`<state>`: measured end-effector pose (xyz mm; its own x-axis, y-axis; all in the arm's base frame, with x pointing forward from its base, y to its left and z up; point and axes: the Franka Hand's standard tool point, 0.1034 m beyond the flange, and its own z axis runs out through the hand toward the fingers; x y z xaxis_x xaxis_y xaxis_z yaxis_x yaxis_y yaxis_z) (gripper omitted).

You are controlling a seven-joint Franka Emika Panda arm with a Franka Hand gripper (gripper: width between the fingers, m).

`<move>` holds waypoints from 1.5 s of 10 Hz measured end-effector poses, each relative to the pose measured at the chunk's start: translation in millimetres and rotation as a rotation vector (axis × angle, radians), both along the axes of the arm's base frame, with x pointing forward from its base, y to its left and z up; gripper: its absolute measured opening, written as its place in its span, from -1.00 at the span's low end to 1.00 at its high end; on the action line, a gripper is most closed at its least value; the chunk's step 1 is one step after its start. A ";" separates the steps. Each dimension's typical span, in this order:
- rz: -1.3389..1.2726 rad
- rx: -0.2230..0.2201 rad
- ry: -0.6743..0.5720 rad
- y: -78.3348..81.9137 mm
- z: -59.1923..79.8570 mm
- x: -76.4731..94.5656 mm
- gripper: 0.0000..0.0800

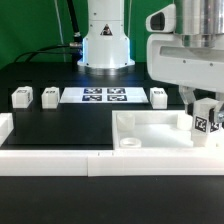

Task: Assemble square table

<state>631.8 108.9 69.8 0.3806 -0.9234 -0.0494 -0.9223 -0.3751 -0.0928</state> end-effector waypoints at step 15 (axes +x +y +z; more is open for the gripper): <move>-0.777 0.100 0.104 3.3 2.7 -5.5 0.50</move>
Offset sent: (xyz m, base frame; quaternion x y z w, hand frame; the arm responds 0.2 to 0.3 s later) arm 0.0294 -0.0004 -0.0004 0.1234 -0.0139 0.4004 0.9079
